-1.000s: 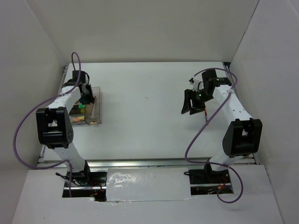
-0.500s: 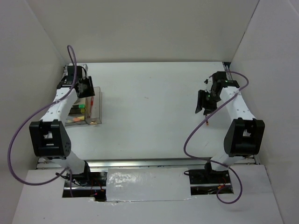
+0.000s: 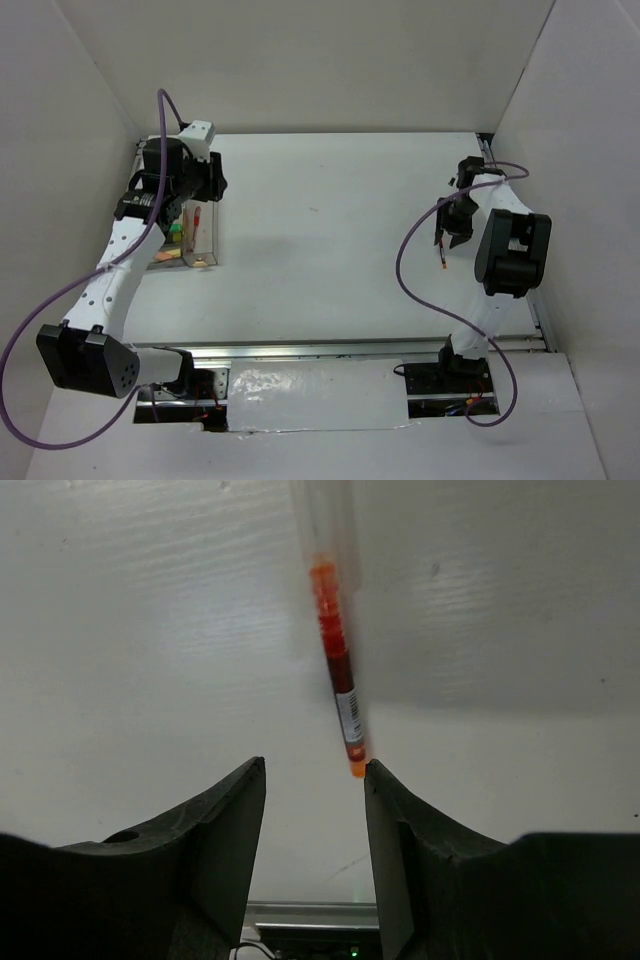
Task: Sort the stationery into containers
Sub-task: Pick up the pen from the center of the board.
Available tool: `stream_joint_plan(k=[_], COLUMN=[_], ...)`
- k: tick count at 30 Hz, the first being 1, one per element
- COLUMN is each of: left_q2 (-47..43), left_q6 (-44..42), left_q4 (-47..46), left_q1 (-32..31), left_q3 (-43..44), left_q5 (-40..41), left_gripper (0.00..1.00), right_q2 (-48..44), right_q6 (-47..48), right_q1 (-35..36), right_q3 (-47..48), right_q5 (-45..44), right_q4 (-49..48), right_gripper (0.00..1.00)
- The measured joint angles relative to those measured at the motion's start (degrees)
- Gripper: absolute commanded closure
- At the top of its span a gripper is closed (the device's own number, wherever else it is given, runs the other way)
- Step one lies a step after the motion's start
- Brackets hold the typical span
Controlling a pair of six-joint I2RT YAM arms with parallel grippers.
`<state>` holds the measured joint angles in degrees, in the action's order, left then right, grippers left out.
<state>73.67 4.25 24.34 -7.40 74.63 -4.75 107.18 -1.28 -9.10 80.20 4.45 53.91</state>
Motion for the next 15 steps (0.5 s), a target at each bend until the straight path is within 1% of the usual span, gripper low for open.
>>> stream_joint_plan(k=[5, 11, 15], left_q2=[-0.20, -1.57, -1.81], left_q6=[-0.02, 0.11, 0.24], left_q4=[0.90, 0.85, 0.83], left_q1=[-0.26, -0.33, -0.33], left_q3=[-0.42, -1.53, -2.60], left_q5=[-1.27, -3.08, -3.48], left_gripper=[0.46, 0.46, 0.46], right_q2=[2.91, 5.22, 6.25], right_q6=[0.81, 2.14, 2.64], right_q1=[-1.84, -2.67, -2.67], right_q3=[1.14, 1.14, 1.14], right_q5=[-1.42, -2.19, -2.12], right_q4=[-0.50, -0.52, -0.55], right_gripper=[0.51, 0.57, 0.58])
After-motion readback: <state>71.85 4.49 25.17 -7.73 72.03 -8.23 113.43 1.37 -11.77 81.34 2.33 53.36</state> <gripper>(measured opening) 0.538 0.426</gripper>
